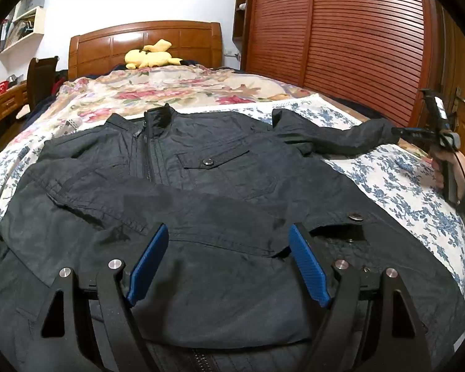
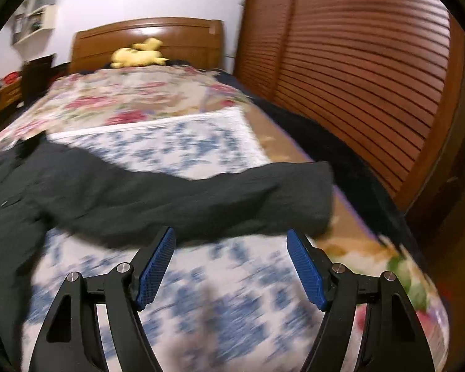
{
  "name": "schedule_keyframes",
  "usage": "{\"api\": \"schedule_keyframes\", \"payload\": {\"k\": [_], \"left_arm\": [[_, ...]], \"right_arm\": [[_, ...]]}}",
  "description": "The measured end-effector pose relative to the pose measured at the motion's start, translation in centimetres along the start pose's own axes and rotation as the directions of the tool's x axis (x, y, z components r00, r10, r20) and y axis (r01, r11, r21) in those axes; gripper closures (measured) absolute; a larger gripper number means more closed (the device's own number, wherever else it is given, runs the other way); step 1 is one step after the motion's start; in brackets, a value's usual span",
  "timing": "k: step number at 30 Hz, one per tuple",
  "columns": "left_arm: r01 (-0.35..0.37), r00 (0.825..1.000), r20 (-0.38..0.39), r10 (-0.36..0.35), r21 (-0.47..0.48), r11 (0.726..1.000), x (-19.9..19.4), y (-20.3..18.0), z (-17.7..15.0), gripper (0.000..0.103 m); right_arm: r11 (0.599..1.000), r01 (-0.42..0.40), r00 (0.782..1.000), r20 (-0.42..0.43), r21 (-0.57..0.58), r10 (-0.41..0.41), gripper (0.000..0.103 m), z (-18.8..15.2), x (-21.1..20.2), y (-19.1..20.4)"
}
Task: Fold large clothes
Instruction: 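Grasp the other jacket sleeve cuff with the right tool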
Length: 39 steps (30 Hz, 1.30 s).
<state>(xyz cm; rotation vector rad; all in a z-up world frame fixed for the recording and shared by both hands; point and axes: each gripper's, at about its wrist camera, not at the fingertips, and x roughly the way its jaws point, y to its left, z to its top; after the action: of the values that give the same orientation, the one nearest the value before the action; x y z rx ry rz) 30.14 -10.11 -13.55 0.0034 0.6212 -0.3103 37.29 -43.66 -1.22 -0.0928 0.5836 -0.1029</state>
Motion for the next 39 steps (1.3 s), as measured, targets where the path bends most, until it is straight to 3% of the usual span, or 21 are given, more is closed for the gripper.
{"api": "schedule_keyframes", "payload": {"k": [5,9,17,19,22,23,25,26,27,34,39], "left_arm": [[-0.005,1.000,0.015,0.005,0.014,1.000,-0.3,-0.2,-0.1,0.022],[-0.010,1.000,0.014,0.009,0.017,1.000,-0.2,-0.2,-0.1,0.022],[-0.027,0.999,0.020,0.026,0.041,0.999,-0.3,-0.7,-0.2,0.022],[-0.026,0.999,0.019,0.025,0.039,0.999,-0.3,-0.7,-0.2,0.022],[-0.026,0.999,0.020,0.025,0.040,0.999,-0.3,-0.7,-0.2,0.022],[-0.026,0.999,0.019,0.025,0.041,0.999,-0.3,-0.7,-0.2,0.022],[-0.026,0.999,0.021,0.025,0.039,0.999,-0.3,-0.7,-0.2,0.022],[-0.026,0.999,0.022,0.025,0.038,0.999,-0.3,-0.7,-0.2,0.022],[-0.025,0.999,0.023,0.025,0.039,0.999,-0.4,-0.7,-0.3,0.022],[-0.023,0.999,0.031,0.021,0.041,0.999,-0.7,-0.7,-0.2,0.022],[-0.011,0.999,0.048,0.009,0.042,0.999,-1.6,-0.7,-0.1,0.022]], "right_arm": [[0.991,0.074,0.996,-0.054,0.108,-0.069,0.027,1.4,3.6,-3.7],[0.975,0.070,0.995,-0.081,0.210,-0.054,0.027,2.6,5.4,-5.8],[0.956,0.044,0.993,-0.116,0.291,-0.010,0.027,4.5,8.5,-6.8],[0.954,0.055,0.987,-0.158,0.295,-0.008,0.027,4.3,9.6,-6.5],[0.959,0.014,0.964,-0.260,0.284,0.063,0.027,3.5,12.2,-6.2],[0.964,0.027,0.961,-0.271,0.265,0.047,0.030,3.3,12.6,-5.8],[0.969,0.010,0.966,-0.252,0.246,0.054,0.056,3.6,12.5,-5.3],[0.972,-0.008,0.967,-0.246,0.233,0.067,0.075,3.8,12.4,-4.9],[0.979,0.000,0.969,-0.241,0.202,0.049,0.080,4.0,12.2,-4.4],[0.998,0.049,0.994,-0.094,0.033,-0.046,0.086,6.5,6.2,0.1],[0.993,0.121,0.992,0.045,-0.006,-0.120,0.086,9.1,0.5,1.9]]}}
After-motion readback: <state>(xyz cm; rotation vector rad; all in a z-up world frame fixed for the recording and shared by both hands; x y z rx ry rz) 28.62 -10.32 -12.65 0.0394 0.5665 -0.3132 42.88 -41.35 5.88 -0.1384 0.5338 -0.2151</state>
